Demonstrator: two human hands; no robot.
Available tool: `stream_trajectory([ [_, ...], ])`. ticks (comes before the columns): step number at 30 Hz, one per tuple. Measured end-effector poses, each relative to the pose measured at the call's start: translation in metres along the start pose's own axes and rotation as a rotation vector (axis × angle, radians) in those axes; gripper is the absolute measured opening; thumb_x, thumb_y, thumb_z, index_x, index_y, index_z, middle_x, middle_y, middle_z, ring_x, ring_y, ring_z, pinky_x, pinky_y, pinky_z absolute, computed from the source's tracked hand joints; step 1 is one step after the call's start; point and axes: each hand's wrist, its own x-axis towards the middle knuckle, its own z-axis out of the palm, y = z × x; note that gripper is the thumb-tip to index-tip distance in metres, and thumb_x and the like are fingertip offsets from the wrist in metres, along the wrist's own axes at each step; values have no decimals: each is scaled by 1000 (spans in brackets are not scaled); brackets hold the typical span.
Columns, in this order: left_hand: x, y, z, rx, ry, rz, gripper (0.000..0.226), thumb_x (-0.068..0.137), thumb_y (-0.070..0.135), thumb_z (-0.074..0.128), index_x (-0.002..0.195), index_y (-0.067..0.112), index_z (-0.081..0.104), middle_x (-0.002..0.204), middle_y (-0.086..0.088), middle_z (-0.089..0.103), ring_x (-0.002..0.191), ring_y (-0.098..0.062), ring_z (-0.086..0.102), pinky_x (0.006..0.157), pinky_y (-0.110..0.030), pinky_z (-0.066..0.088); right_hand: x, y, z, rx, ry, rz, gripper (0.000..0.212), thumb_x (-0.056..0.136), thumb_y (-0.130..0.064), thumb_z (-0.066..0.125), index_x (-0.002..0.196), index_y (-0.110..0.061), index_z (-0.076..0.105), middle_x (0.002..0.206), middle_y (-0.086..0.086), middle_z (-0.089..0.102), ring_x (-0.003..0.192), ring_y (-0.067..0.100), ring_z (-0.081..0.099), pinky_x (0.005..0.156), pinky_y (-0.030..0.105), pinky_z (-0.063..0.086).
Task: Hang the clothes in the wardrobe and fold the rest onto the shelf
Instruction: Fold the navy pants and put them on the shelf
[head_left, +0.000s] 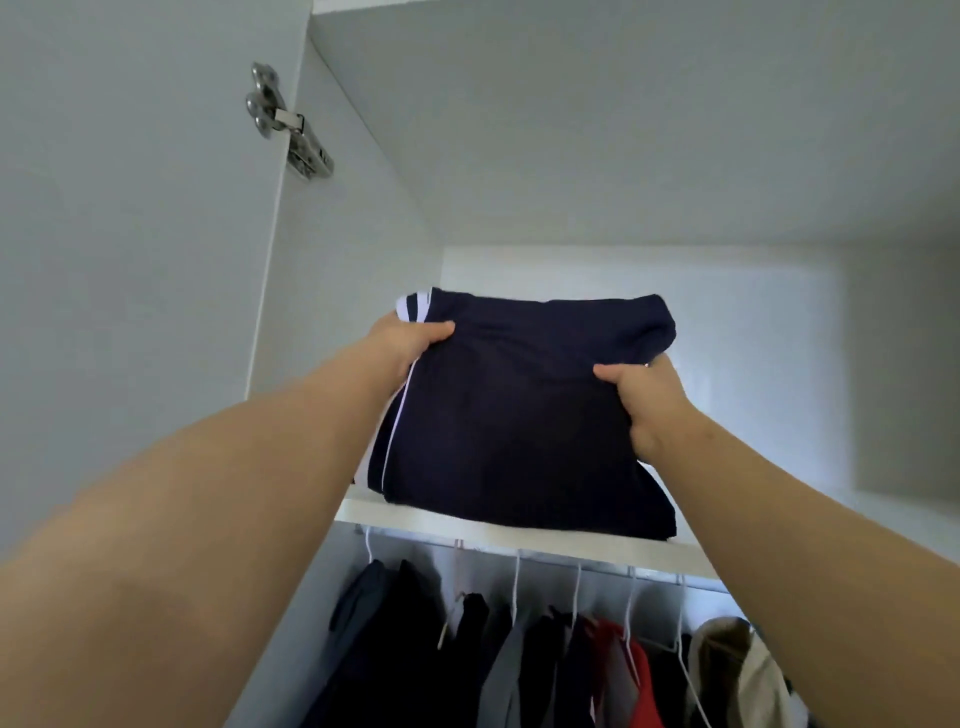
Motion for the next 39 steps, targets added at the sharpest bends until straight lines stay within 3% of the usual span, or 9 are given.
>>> stream_trajectory([
  [4, 28, -22, -9, 375, 38, -67, 52, 86, 18, 66, 131, 6, 44, 120, -10, 57, 91, -21, 60, 69, -22, 46, 23, 20, 9, -171, 92, -19, 36, 82, 14, 51, 112, -7, 49, 99, 11, 58, 82, 24, 59, 58, 27, 48],
  [7, 39, -34, -10, 817, 32, -76, 83, 82, 18, 69, 145, 5, 16, 141, -18, 38, 123, -34, 43, 94, -37, 38, 34, 47, 7, -490, 157, 124, 56, 86, 7, 48, 139, 0, 31, 122, 21, 53, 106, 34, 55, 82, 27, 47],
  [12, 25, -24, 11, 1045, -336, 187, 49, 92, 29, 55, 138, 19, 42, 144, -2, 40, 127, -22, 42, 105, -31, 31, 38, 52, 2, -966, 389, 72, 68, 84, -10, 50, 144, -20, 19, 143, 11, 29, 125, 36, 34, 102, 45, 28],
  [17, 9, -51, 10, 1439, -656, 68, 45, 98, 42, 32, 133, 22, 50, 142, 2, 44, 129, -19, 41, 105, -33, 27, 16, 46, 18, -1165, -204, 19, 13, 82, -21, 49, 71, -14, 51, 76, 1, 52, 67, 16, 47, 67, 27, 39],
  [20, 15, -60, -2, 1480, -625, 96, 45, 100, 41, 29, 135, 21, 48, 142, 1, 44, 128, -19, 41, 104, -33, 28, 7, 47, 27, -1108, -383, 146, 22, 82, -27, 51, 65, -14, 54, 69, 4, 57, 58, 16, 49, 57, 26, 37],
  [24, 24, -75, -24, 1486, -392, 289, 34, 97, 39, 37, 119, 27, 61, 122, 4, 60, 109, -18, 55, 87, -31, 43, 7, 67, 51, -1287, -444, 44, 34, 93, -34, 45, 103, -8, 66, 109, 5, 63, 98, 20, 58, 85, 28, 42],
  [30, 11, -90, -49, 1385, -285, 425, 39, 97, 33, 27, 89, 18, 62, 89, 2, 62, 85, -20, 57, 75, -34, 43, 3, 79, 67, -1568, -76, -314, 13, 90, -26, 41, 85, -17, 48, 81, -3, 43, 85, 21, 48, 72, 31, 37],
  [34, 14, -88, -58, 1460, -298, 317, 41, 99, 29, 21, 94, 17, 59, 103, 0, 59, 100, -20, 52, 86, -35, 34, -5, 80, 78, -1440, -374, -185, 22, 90, -35, 40, 77, -19, 46, 79, -4, 50, 70, 11, 47, 54, 23, 30],
  [39, 27, -95, -76, 1523, -209, 202, 36, 100, 29, 23, 94, 17, 56, 114, -1, 60, 103, -21, 52, 95, -38, 31, 0, 87, 100, -1390, -589, -72, 36, 99, -35, 31, 115, -11, 52, 118, 8, 55, 97, 18, 52, 73, 24, 35],
])
